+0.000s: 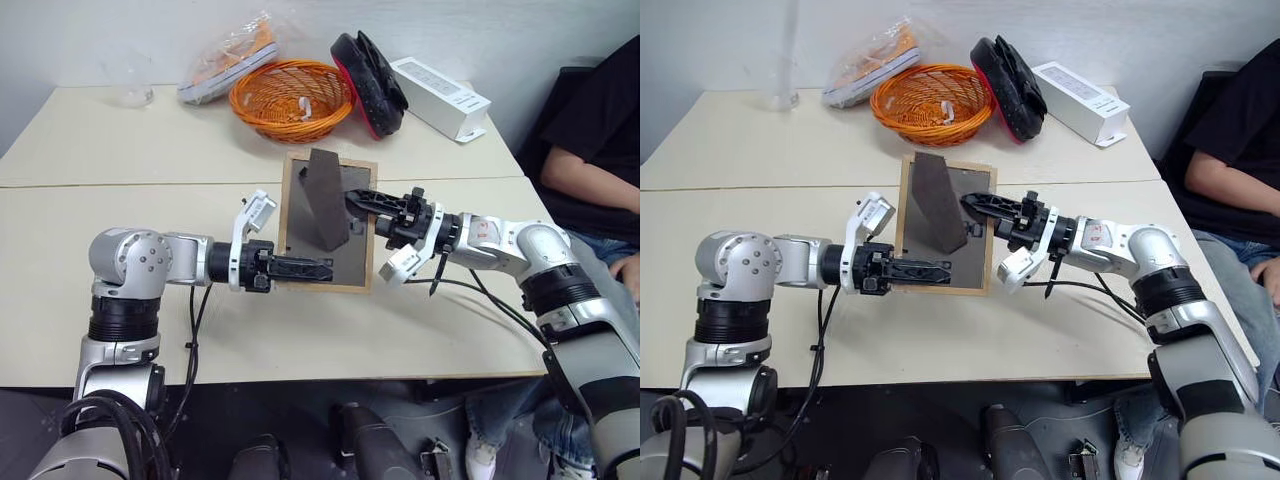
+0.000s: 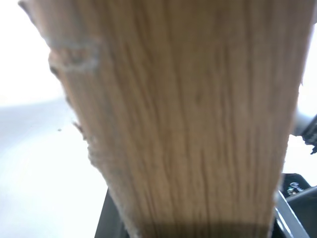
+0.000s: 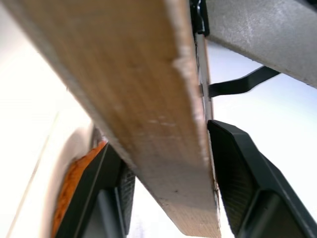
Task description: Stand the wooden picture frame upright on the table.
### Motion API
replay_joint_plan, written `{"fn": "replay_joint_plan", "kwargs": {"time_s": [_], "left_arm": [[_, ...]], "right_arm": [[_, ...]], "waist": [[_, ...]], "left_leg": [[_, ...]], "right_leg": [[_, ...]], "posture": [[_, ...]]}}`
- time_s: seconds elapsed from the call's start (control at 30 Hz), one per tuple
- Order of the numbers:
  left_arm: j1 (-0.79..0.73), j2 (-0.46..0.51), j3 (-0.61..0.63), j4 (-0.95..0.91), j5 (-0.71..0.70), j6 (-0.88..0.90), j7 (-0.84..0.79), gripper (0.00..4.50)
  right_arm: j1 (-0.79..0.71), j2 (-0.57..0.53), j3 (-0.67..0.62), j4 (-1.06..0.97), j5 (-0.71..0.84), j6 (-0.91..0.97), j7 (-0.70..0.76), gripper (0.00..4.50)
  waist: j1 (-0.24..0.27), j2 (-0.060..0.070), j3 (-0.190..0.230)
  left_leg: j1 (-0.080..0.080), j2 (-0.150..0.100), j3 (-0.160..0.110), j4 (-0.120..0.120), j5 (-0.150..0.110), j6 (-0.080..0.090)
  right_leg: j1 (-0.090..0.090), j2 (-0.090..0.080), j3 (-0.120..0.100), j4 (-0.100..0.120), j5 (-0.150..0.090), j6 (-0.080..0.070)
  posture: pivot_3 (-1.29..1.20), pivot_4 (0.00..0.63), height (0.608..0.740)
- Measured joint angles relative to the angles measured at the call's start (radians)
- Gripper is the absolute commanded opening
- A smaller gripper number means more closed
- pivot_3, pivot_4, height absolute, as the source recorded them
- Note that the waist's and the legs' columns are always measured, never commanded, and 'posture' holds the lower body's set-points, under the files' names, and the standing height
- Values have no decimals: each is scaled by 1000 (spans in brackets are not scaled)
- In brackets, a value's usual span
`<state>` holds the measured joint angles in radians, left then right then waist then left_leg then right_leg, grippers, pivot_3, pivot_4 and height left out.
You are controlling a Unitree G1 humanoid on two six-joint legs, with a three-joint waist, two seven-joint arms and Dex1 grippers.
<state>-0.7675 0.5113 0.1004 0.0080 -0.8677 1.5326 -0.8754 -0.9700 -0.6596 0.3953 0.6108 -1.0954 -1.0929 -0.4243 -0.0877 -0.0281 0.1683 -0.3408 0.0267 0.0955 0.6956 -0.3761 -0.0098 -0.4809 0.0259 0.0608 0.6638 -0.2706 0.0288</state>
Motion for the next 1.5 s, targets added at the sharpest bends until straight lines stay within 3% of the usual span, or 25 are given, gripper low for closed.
{"fn": "replay_joint_plan", "kwargs": {"time_s": [0.13,0.27,0.43,0.53,0.6,0.67,0.73,0.87,0.97,1.13,1.3,1.5], "left_arm": [[27,69,-3,-70,-16,-1,5,3029],[133,241,45,-159,-23,-43,-11,4357],[276,368,281,-260,-40,-167,-39,4500],[428,387,406,-420,-34,-304,-65,4500],[510,353,441,-515,-28,-385,-50,4500],[539,292,442,-567,-32,-437,-2,4500],[550,261,433,-588,-31,-474,37,4500],[558,248,390,-591,-17,-543,79,4500],[561,250,365,-587,-15,-566,95,4500],[553,259,339,-581,-26,-580,102,4500],[546,283,320,-551,-33,-591,95,4500],[531,299,309,-493,-23,-644,72,4500]], "right_arm": [[-26,8,69,35,-19,-2,-10,1273],[-35,-4,85,80,-2,-12,6,1263],[-27,-34,82,146,183,-63,158,1263],[106,-21,88,94,695,48,544,1262],[249,-1,79,-64,1108,322,866,1262],[336,8,72,-232,1405,631,1095,1262],[369,12,51,-359,1596,881,1210,1262],[387,73,-35,-451,1804,1257,1265,1262],[400,123,-66,-434,1834,1438,1263,1262],[404,190,-126,-406,1840,1616,1256,2901],[423,183,-144,-467,1802,1688,1274,4470],[567,-103,-231,-741,1740,1702,1379,4470]], "waist": [[-4,0,0],[-13,0,0],[-18,-1,0],[-18,-2,0],[-8,-1,0],[6,0,0],[11,0,0],[11,-1,0],[12,-1,0],[10,-2,0],[11,-2,0],[38,-1,0]], "left_leg": [[2,0,0,-2,0,0],[3,0,0,-3,1,-1],[3,0,0,-4,1,-1],[9,2,-2,-8,1,-1],[9,2,-3,-6,0,0],[7,2,-4,-2,-1,1],[7,2,-5,-1,-2,3],[8,2,-6,-2,-3,4],[6,2,-5,-2,-2,3],[5,2,-4,-2,-2,3],[4,2,-4,-2,-2,3],[1,1,-4,-3,-3,4]], "right_leg": [[1,0,0,0,0,0],[1,0,0,0,-1,-1],[1,0,0,-1,-1,-2],[7,0,-2,-3,-1,-2],[9,0,-3,-3,-1,-1],[9,-1,-3,-3,0,0],[10,-1,-4,-2,0,0],[10,-1,-4,-4,0,0],[9,-1,-4,-5,0,0],[7,-1,-4,-4,0,0],[6,-1,-4,-5,0,0],[5,-1,-4,-7,0,0]], "posture": [[0,150,740],[0,150,740],[0,150,740],[0,150,740],[0,150,740],[0,150,740],[0,150,740],[0,150,740],[0,150,740],[0,150,740],[0,150,740],[0,150,740]]}}
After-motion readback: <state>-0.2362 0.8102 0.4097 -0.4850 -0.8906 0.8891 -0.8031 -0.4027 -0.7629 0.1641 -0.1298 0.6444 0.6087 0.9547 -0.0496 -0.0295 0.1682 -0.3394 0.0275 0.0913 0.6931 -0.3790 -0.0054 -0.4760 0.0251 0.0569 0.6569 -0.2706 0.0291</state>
